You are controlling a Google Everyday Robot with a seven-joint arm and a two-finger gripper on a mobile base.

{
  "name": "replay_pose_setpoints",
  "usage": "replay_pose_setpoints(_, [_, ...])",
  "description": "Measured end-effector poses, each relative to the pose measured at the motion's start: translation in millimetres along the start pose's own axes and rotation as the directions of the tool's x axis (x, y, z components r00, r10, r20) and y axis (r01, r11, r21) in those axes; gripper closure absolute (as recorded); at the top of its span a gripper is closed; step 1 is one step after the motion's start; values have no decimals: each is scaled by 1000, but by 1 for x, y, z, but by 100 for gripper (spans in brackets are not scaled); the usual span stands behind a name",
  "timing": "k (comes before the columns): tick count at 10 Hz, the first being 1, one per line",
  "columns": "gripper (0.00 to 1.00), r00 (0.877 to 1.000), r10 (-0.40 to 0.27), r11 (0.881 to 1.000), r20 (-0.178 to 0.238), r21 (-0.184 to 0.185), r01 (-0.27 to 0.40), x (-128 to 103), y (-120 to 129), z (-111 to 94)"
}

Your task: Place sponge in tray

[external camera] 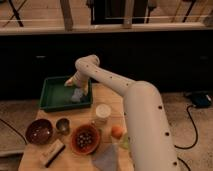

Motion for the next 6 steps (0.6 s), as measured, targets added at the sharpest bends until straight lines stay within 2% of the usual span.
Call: replay_pose_setpoints(6, [20, 1000, -4, 1000, -1, 6, 4, 1, -1, -2])
